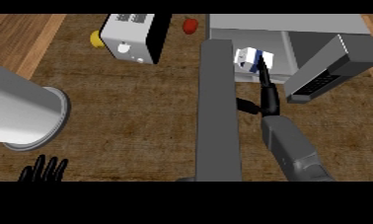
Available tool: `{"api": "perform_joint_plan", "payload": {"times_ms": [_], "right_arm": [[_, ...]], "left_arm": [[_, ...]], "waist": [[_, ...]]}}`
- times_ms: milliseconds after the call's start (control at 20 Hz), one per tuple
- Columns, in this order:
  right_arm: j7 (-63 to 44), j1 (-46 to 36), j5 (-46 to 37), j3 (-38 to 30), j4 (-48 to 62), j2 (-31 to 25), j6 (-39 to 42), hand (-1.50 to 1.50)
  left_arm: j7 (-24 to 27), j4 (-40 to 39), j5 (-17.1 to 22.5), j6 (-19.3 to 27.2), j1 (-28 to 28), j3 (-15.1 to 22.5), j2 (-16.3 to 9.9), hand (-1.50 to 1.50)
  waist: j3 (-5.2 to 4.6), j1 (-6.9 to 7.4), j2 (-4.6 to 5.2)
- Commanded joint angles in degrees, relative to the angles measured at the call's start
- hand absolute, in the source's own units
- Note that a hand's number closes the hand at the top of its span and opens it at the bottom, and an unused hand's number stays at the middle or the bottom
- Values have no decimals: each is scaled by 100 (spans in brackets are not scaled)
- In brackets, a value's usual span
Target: Pick up the milk, place it into the microwave and close the microwave
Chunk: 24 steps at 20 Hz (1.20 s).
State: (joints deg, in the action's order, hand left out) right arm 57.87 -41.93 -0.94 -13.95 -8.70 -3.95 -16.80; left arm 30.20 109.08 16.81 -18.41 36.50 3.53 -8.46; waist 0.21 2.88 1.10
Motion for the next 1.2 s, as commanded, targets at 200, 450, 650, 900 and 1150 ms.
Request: {"api": "perform_joint_plan", "payload": {"times_ms": [200, 450, 650, 900, 1150], "right_arm": [[785, 738, -39, 108, -103, 63, 1097, -150], [747, 1333, -99, 290, -485, -83, 1346, -150], [484, 1611, 33, 250, -905, -451, 1601, -150], [865, 2309, 100, 258, -1313, -752, 1896, 150], [310, 2902, 227, 341, -2084, -709, 1819, 150]], "left_arm": [[-232, 337, -340, 89, 273, 245, 27, -150], [-59, -294, -746, 63, -122, 377, 110, -150], [-232, -534, -979, 233, -359, 650, 333, -150], [-586, -501, -1093, 42, -660, 1012, 261, -150], [-512, -1055, -1434, -235, -1086, 1086, 22, -150]], "waist": [[-6, -141, -65], [-20, -268, -112], [-22, -302, -120], [-21, -355, -116], [-27, -356, -127]]}}
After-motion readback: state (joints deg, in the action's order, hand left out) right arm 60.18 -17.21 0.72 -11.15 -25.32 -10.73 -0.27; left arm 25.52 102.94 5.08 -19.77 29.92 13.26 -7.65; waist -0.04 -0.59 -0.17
